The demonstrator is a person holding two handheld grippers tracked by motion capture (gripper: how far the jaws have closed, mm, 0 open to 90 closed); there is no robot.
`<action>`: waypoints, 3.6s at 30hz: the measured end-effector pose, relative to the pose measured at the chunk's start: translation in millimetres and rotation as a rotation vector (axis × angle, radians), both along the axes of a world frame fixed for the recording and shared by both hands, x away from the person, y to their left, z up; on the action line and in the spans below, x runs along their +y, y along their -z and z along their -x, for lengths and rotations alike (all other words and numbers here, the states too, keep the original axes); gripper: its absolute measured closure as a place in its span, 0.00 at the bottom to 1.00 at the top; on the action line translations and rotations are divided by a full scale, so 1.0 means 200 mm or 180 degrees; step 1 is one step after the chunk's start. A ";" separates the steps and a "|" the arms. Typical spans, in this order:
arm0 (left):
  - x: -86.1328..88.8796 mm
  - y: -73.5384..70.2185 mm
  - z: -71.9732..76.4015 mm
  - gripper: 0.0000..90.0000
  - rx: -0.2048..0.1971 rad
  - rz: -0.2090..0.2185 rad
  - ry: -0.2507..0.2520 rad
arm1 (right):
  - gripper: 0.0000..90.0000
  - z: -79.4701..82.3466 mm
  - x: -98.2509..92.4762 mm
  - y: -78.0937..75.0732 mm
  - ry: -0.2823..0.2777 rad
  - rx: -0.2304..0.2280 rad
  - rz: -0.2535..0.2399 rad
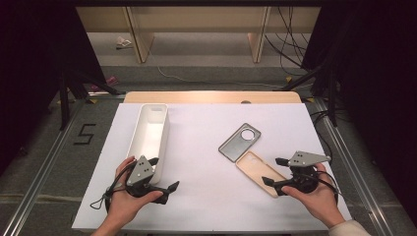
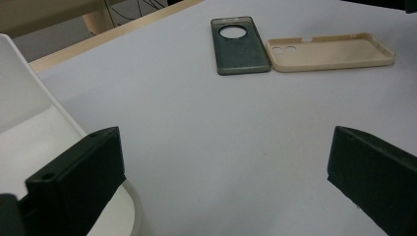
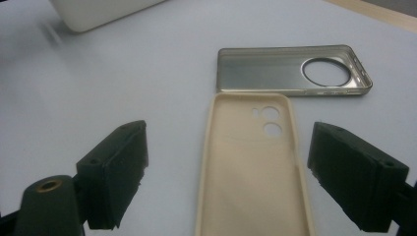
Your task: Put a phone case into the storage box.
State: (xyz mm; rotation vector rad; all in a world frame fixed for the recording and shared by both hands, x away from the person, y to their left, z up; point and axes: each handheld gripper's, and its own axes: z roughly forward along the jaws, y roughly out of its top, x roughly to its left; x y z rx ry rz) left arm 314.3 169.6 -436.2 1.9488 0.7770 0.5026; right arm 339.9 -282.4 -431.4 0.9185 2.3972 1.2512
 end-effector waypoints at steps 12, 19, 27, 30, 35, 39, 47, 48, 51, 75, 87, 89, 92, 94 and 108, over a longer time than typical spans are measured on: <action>0.00 0.00 0.00 0.00 0.0003 0.0011 -0.0026 | 0.24 -0.02 0.00 0.00 0.0074 0.0001 -0.0020; 0.01 0.00 0.01 0.00 0.0000 0.0025 -0.0029 | 0.79 -0.13 -0.01 -0.04 0.0314 0.0089 0.0164; 0.00 0.00 0.01 0.01 -0.0002 0.0025 -0.0003 | 1.00 -0.44 0.06 -0.03 0.0623 0.0432 0.0772; 0.01 -0.01 0.01 0.01 -0.0004 0.0044 -0.0011 | 1.00 -0.56 0.10 0.00 0.0680 0.0588 0.0977; 0.01 -0.01 0.02 0.01 -0.0011 0.0032 0.0007 | 1.00 -0.73 0.14 0.05 0.0788 0.0852 0.1266; 0.01 -0.01 0.02 0.01 -0.0007 0.0042 0.0006 | 1.00 -0.81 0.18 0.07 0.0838 0.0967 0.1429; 0.01 0.00 0.02 0.01 0.0002 0.0057 -0.0003 | 1.00 -0.91 0.21 0.09 0.0870 0.1136 0.1671; 0.01 0.00 0.02 0.01 0.0002 0.0055 -0.0004 | 1.00 -0.92 0.21 0.10 0.0864 0.1162 0.1695; 0.01 0.00 0.02 0.01 0.0001 0.0054 -0.0003 | 1.00 -0.93 0.21 0.10 0.0882 0.1188 0.1752; 0.01 0.00 0.02 0.01 -0.0001 0.0055 0.0015 | 1.00 -1.02 0.33 0.13 0.0884 0.1025 0.1985; 0.01 0.00 0.02 0.01 -0.0004 0.0061 0.0019 | 1.00 -1.07 0.51 0.15 0.0751 0.0825 0.1897; 0.01 0.00 0.02 0.01 -0.0004 0.0061 0.0022 | 1.00 -1.07 0.54 0.15 0.0720 0.0798 0.1886; 0.01 0.00 0.02 0.01 -0.0007 0.0061 0.0025 | 1.00 -1.07 0.58 0.15 0.0682 0.0764 0.1875; 0.01 0.00 0.02 0.01 -0.0007 0.0060 0.0026 | 1.00 -1.07 0.60 0.15 0.0666 0.0778 0.1853; 0.01 0.00 0.03 0.01 0.0001 0.0034 0.0033 | 1.00 -1.06 0.67 0.15 0.0652 0.0784 0.1826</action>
